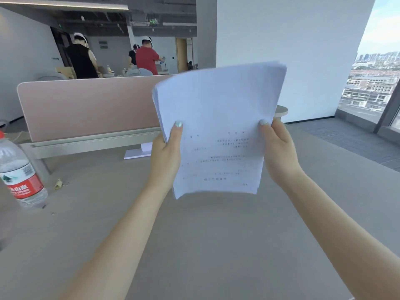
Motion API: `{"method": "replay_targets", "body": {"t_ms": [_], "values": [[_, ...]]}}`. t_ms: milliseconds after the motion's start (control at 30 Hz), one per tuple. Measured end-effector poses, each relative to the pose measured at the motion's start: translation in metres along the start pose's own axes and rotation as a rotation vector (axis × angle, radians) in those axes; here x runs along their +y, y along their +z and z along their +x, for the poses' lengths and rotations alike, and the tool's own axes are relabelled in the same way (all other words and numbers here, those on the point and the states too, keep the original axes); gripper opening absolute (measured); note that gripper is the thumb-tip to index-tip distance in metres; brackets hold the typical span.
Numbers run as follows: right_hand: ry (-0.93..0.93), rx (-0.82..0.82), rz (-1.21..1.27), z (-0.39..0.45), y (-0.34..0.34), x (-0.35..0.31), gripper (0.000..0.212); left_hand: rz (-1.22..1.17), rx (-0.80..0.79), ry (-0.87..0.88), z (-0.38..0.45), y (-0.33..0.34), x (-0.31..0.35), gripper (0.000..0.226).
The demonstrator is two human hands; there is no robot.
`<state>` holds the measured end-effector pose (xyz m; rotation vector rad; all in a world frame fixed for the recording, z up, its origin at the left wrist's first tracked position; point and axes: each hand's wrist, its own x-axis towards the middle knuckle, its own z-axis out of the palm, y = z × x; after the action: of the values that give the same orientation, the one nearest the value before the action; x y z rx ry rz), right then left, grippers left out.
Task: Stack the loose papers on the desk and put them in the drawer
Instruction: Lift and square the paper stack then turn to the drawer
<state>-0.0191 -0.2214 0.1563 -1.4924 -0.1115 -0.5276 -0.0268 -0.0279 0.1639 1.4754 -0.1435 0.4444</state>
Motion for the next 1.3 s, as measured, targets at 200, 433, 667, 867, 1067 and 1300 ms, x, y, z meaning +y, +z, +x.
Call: {"method": "replay_targets", "body": {"t_ms": [200, 433, 667, 867, 1067, 1300], "values": [[0.108, -0.071, -0.041, -0.011, 0.003, 0.003, 0.022, 0.022, -0.086, -0.096, 0.001, 0.0, -0.019, 0.019], [0.199, -0.045, -0.016, -0.03, 0.009, 0.037, 0.017, 0.086, -0.135, -0.181, -0.023, 0.0, -0.045, 0.013], [0.226, -0.188, 0.046, -0.024, -0.013, 0.042, 0.032, -0.01, -0.097, -0.217, -0.017, -0.021, -0.051, 0.006], [0.375, -0.315, -0.099, -0.043, -0.016, 0.068, 0.023, 0.077, -0.104, -0.345, -0.044, -0.029, -0.079, 0.005], [0.322, -0.339, 0.003, -0.041, -0.019, 0.052, 0.027, 0.053, -0.121, -0.244, -0.03, -0.03, -0.061, 0.009], [0.441, -0.393, -0.053, -0.076, -0.023, 0.087, 0.013, 0.099, -0.174, -0.327, -0.062, -0.033, -0.094, 0.008]]}}
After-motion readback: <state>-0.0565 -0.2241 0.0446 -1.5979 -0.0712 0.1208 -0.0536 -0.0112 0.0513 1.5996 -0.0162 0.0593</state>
